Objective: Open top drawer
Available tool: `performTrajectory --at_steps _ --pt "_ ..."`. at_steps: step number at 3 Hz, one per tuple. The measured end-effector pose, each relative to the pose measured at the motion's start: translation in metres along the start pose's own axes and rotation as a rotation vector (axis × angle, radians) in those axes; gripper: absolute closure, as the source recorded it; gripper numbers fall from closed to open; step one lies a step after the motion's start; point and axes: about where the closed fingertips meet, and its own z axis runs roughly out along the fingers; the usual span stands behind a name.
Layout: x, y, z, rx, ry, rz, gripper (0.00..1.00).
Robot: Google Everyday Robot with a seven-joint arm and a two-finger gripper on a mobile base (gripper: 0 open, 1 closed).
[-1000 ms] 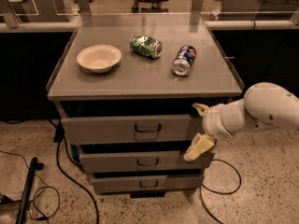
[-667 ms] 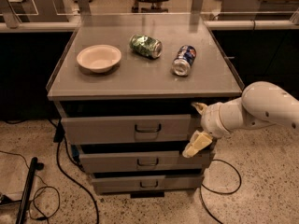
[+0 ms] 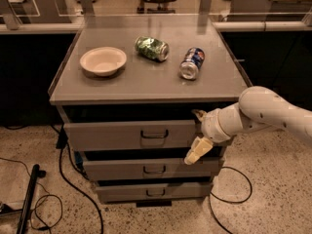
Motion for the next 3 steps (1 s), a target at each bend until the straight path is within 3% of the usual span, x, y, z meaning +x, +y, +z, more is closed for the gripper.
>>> performTrajectory --at_steps 1,2,3 --pt "0.0006 0.0006 0.0025 -0.005 -0.001 0.001 0.00" --pt "0.0005 0.0006 0.0025 -0.005 -0.001 0.001 0.18" --pt "0.0005 0.0006 0.0026 -0.005 -0.001 0.001 0.42"
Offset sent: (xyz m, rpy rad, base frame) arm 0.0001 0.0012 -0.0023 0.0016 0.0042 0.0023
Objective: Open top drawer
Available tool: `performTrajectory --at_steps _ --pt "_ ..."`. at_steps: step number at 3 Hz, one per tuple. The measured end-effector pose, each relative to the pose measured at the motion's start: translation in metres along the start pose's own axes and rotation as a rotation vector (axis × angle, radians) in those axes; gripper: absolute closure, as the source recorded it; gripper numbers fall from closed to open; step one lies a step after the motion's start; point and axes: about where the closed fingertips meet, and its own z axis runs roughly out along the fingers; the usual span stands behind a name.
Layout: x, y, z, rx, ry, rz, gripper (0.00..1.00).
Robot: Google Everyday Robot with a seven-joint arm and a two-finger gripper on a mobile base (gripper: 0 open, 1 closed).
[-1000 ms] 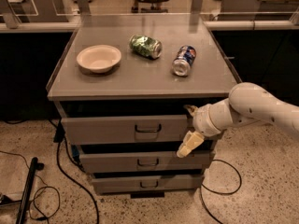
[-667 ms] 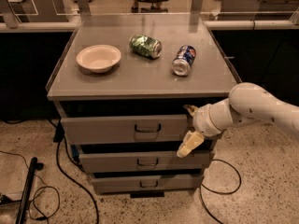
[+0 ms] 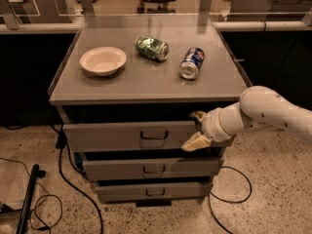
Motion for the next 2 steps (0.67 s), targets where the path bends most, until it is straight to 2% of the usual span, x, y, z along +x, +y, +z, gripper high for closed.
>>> performTrajectory --at_steps 2 --pt "-0.0081 -0.0026 -0.0112 0.000 0.000 0.000 0.88"
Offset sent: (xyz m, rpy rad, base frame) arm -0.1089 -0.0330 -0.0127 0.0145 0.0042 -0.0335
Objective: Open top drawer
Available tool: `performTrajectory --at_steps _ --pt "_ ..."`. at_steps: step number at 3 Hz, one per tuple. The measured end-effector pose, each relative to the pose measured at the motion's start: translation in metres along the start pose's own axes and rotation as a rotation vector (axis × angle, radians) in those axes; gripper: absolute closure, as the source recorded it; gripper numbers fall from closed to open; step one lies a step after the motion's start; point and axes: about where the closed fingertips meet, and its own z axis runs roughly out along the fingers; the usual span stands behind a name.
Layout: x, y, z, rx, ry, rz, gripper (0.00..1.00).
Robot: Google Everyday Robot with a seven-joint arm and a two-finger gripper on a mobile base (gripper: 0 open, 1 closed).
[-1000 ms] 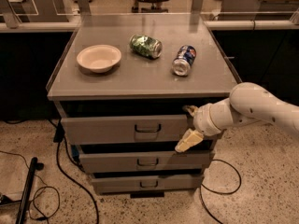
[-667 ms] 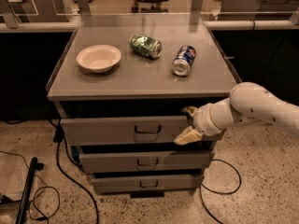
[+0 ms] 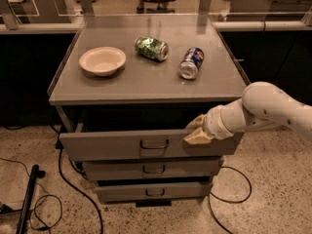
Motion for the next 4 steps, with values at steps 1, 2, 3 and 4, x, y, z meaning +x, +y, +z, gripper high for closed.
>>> performTrajectory --at_steps 1,2,3,4 --pt "-0.008 0.004 -0.007 0.022 -0.019 -0.013 1.00" --pt "-0.007 0.005 -0.007 0.022 -0.019 -0.013 1.00" --pt "0.000 0.024 -0.012 0.030 -0.021 0.000 1.00" --pt "0.001 0.035 -0.016 0.037 -0.025 0.004 1.00"
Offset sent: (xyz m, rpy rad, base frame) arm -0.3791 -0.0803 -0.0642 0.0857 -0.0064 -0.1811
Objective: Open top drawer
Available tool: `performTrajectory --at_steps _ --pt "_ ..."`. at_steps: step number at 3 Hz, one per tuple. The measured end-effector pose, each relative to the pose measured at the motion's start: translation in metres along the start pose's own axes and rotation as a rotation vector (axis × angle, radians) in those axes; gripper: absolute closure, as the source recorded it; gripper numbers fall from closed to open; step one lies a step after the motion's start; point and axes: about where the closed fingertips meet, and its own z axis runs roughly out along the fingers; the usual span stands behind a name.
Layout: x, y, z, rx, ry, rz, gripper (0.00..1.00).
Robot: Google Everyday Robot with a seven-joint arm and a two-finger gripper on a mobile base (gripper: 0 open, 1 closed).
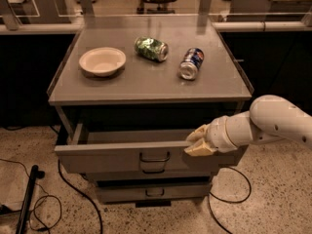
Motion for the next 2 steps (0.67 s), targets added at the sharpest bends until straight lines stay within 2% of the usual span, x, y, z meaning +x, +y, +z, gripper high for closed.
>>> performTrajectory --at_steps 1,2 --pt "0.0000 0.0001 0.0000 0.000 0.000 0.000 0.82" --pt "0.0000 0.0001 0.0000 0.000 0.000 0.000 0.59"
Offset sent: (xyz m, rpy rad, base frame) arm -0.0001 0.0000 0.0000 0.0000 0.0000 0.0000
